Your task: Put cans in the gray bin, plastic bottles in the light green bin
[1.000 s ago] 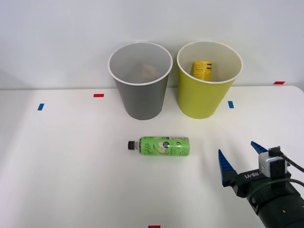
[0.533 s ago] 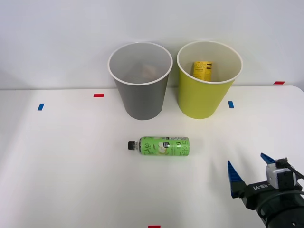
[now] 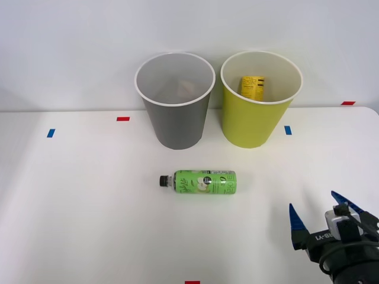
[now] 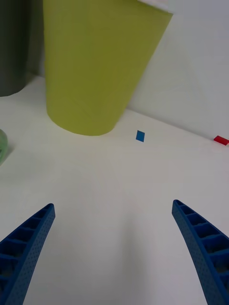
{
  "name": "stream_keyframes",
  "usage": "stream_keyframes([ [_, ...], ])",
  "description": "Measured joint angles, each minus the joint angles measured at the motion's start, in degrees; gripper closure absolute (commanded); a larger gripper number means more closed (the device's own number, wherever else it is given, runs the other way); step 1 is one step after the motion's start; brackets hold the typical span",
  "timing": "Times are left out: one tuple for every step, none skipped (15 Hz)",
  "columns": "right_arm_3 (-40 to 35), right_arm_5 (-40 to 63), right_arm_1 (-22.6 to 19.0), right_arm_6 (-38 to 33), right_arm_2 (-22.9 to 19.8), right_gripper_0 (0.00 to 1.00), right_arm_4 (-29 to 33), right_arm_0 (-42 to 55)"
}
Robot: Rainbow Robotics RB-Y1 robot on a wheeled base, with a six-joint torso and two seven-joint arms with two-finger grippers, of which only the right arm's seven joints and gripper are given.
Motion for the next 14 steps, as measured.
stream_keyframes([
  [2.79,-4.83,-1.03,-2.85,1.0,0.17,1.89,-1.11],
  [5.24,-9.39,-2.34,-5.49,1.99,0.17,3.34,-1.96],
  [7.53,-14.1,-3.92,-7.78,3.06,0.17,4.33,-2.51],
  [9.59,-18.57,-5.71,-9.6,4.22,0.17,4.95,-2.88],
  [11.43,-22.93,-7.65,-10.45,5.39,0.17,5.29,-3.11],
  [13.33,-26.38,-9.77,-10.85,6.57,0.17,5.44,-3.23],
  [15.06,-28.69,-11.25,-10.85,7.55,0.17,5.52,-3.28],
  [16.64,-30.73,-11.58,-10.55,8.28,0.17,5.59,-3.32],
  [18.05,-32.42,-11.66,-10.26,8.89,0.17,5.57,-3.45],
  [19.36,-34.0,-11.65,-9.98,9.45,0.17,5.44,-3.55],
  [20.46,-35.25,-11.63,-9.71,9.9,0.17,5.35,-3.6],
  [22.02,-37.48,-11.57,-9.4,10.29,0.17,5.33,-3.62],
  [23.68,-39.78,-11.54,-9.06,10.72,0.17,5.34,-3.62],
  [25.29,-41.95,-11.6,-8.65,11.4,0.17,5.35,-3.62],
])
